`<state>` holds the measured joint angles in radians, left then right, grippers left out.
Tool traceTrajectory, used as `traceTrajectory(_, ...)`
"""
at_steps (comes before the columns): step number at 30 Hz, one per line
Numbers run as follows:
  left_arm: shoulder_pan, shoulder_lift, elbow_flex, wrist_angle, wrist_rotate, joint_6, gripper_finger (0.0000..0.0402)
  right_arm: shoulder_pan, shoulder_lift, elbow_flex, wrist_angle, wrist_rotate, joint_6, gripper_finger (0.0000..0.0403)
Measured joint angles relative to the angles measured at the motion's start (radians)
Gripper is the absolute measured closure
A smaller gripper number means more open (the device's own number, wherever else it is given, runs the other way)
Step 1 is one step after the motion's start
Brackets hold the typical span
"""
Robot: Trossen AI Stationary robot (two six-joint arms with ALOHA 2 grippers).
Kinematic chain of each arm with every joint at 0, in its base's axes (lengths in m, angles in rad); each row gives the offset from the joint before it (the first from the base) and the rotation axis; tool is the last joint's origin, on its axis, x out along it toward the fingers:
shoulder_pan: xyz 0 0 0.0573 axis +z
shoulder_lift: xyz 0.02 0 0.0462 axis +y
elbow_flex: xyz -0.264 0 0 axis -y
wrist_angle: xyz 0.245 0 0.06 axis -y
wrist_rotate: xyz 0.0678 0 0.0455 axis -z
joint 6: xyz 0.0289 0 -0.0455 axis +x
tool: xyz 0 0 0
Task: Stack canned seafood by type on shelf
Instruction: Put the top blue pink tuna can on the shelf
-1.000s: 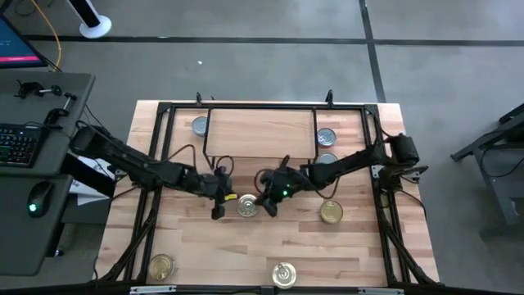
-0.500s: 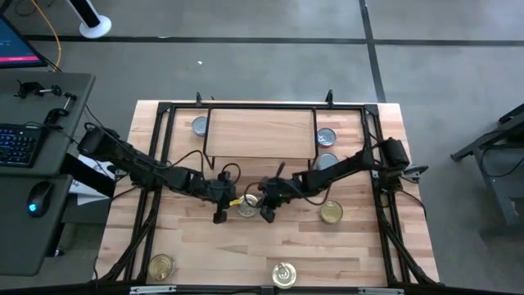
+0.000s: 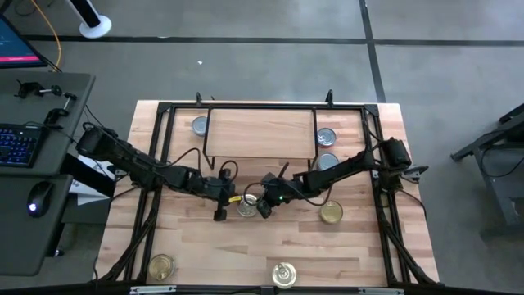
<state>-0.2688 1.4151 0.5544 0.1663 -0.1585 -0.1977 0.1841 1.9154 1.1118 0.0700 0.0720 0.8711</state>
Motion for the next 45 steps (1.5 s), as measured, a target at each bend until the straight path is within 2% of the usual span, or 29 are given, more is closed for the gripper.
traceTrajectory(8, -0.041, 0.002, -0.002, 0.01, -0.006, -0.034, 0.0401, -0.003, -0.046, 0.0, -0.024, -0.007, -0.134, 0.0403)
traceTrajectory(14, -0.065, 0.088, 0.003, 0.029, -0.037, -0.077, 0.0401, -0.003, -0.088, 0.0, -0.059, -0.039, -0.234, 0.0403)
traceTrajectory(20, -0.067, 0.154, 0.047, 0.039, -0.088, -0.145, 0.0401, -0.003, -0.085, 0.0, -0.164, -0.047, -0.247, 0.0403)
traceTrajectory(25, -0.066, 0.176, 0.056, 0.046, -0.104, -0.157, 0.0401, -0.006, -0.06, 0.0, -0.184, -0.048, -0.182, 0.0403)
traceTrajectory(31, -0.066, 0.182, 0.056, 0.048, -0.115, -0.139, 0.0401, -0.011, -0.005, -0.001, -0.193, 0.052, -0.058, 0.0403)
traceTrajectory(40, -0.066, 0.18, 0.056, 0.006, -0.124, -0.115, 0.0401, -0.011, 0.022, 0.001, -0.067, 0.052, 0.096, 0.0403)
traceTrajectory(45, -0.072, 0.175, 0.056, -0.013, -0.1, -0.131, 0.0402, -0.007, 0.024, 0.079, -0.096, 0.074, 0.098, 0.0403)
